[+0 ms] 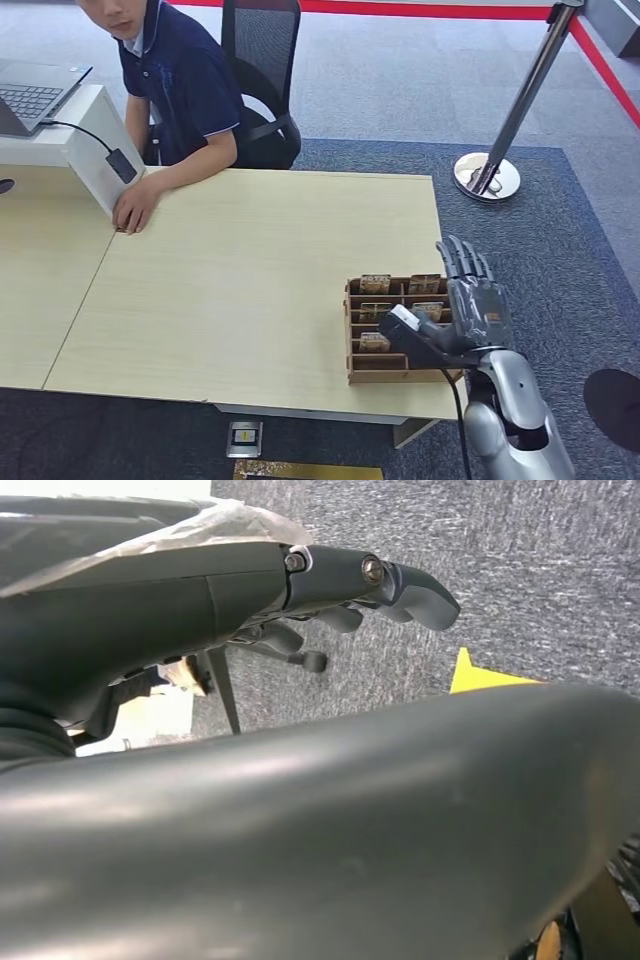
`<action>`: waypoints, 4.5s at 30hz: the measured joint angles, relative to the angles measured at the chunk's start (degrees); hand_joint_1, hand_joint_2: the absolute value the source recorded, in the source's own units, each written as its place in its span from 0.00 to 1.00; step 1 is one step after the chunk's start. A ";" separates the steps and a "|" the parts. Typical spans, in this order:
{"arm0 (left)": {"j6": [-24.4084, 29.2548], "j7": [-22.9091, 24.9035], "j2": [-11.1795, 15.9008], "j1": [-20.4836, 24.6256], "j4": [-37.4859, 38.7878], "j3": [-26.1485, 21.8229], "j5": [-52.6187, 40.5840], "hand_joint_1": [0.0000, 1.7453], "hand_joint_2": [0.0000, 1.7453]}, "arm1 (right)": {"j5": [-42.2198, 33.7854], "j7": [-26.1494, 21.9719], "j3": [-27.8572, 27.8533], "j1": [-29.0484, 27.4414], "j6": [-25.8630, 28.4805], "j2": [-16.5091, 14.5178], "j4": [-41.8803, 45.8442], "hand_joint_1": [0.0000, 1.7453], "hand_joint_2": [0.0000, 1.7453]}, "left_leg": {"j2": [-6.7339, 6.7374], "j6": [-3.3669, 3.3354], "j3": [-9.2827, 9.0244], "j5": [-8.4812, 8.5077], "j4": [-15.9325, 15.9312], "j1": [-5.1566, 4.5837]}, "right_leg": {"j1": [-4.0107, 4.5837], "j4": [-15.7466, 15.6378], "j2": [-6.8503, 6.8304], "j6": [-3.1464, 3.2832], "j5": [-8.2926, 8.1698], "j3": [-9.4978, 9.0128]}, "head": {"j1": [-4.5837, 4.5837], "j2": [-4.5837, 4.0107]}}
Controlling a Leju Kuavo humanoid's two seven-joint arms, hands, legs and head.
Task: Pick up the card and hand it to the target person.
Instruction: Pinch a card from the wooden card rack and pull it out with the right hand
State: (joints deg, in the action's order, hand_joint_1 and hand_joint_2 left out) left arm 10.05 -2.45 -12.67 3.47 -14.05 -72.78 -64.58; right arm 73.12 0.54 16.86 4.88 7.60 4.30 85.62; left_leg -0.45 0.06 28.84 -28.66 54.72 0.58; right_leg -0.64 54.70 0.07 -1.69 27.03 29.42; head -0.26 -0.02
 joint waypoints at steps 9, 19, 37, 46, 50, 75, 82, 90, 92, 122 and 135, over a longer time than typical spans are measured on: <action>0.03 -0.13 0.08 0.00 0.00 -0.05 0.39 0.00 0.00 | 5.13 1.81 1.41 0.14 2.40 0.55 -1.88 0.00 1.00 | 0.00 0.00 0.00 0.00 0.00 0.00 | 0.00 0.00 0.00 0.00 0.00 0.00 | 0.00 0.01; -0.04 -0.58 0.09 -0.01 0.00 -0.04 -0.06 0.00 0.00 | 5.22 0.48 1.46 0.00 3.98 0.70 -1.74 0.00 1.00 | 0.00 0.00 -0.01 0.00 0.00 0.00 | 0.00 0.00 0.00 0.00 0.00 0.00 | -0.01 0.01; -0.55 -0.56 0.23 0.00 0.00 0.00 -0.75 0.00 0.00 | 2.31 -1.35 1.46 -0.97 2.88 0.64 -3.19 0.11 1.00 | 0.00 0.00 0.00 0.00 0.00 0.00 | 0.00 0.00 0.00 0.00 0.00 0.00 | 0.00 0.01; -0.63 -0.52 0.23 0.01 0.00 0.02 -1.15 0.00 0.00 | 1.98 -1.38 1.31 -0.92 2.60 0.42 -4.93 0.48 1.00 | 0.00 0.00 0.00 0.00 0.00 0.00 | 0.00 0.00 0.00 0.00 0.00 0.00 | 0.00 0.01; -0.36 -0.52 0.23 0.02 0.00 0.00 -0.95 0.00 0.00 | 1.89 -1.71 1.28 -0.76 2.70 0.24 -5.78 0.48 1.00 | 0.00 0.00 0.00 0.00 0.00 0.00 | 0.00 0.00 0.00 0.00 0.00 0.00 | 0.00 0.01; -0.11 -0.52 0.24 0.01 0.00 0.00 -0.99 0.00 0.00 | 1.34 -2.05 1.22 0.17 3.11 -0.08 -8.64 0.46 1.00 | 0.00 0.00 -0.01 0.00 0.00 0.00 | 0.00 0.00 0.00 0.00 0.00 -0.01 | 0.00 0.02; -0.11 -0.52 0.26 0.01 0.00 0.00 -0.97 0.00 0.00 | 1.28 -2.05 1.22 0.36 3.11 -0.08 -9.17 0.47 1.00 | 0.00 0.00 0.00 0.00 0.00 0.00 | 0.00 0.00 0.00 0.00 0.00 -0.01 | 0.00 0.01; -0.11 -0.52 0.26 0.01 0.00 0.00 -0.90 0.00 0.00 | 1.20 -2.03 1.21 0.93 3.11 -0.08 -9.83 0.48 1.00 | 0.00 0.00 -0.01 0.00 0.00 0.00 | 0.00 0.00 0.00 0.00 0.00 -0.01 | 0.00 0.02; -0.11 -0.52 0.26 0.01 0.00 0.00 -0.95 0.00 0.00 | 1.20 -1.99 1.16 1.03 3.14 -0.08 -10.11 0.49 1.00 | 0.00 0.00 -0.01 0.00 0.00 0.00 | 0.00 0.00 0.00 0.00 0.00 -0.01 | 0.00 0.02; -0.39 -0.48 0.26 0.14 0.00 0.02 -2.11 0.00 0.00 | 3.89 -2.49 -1.95 0.84 4.40 -0.68 -10.67 1.00 1.00 | 0.00 0.00 -0.08 0.01 0.01 0.00 | 0.00 0.00 0.00 0.00 -0.03 -0.04 | 0.00 0.02; -0.73 -1.07 0.32 0.18 0.00 0.02 -2.27 0.00 0.00 | 3.88 -10.41 -2.42 -3.63 7.18 0.83 1.50 1.00 1.00 | 0.00 0.00 -0.05 0.00 0.02 -0.01 | 0.00 0.00 0.00 -0.01 -0.03 -0.02 | -0.01 0.01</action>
State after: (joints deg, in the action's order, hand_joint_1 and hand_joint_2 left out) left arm 9.33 -3.52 -12.35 3.65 -14.05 -72.76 -66.85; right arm 77.00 -9.86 14.44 1.25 14.78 5.13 87.12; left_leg -0.45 0.06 28.79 -28.65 54.74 0.58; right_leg -0.64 54.70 0.08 -1.70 27.00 29.40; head -0.27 -0.01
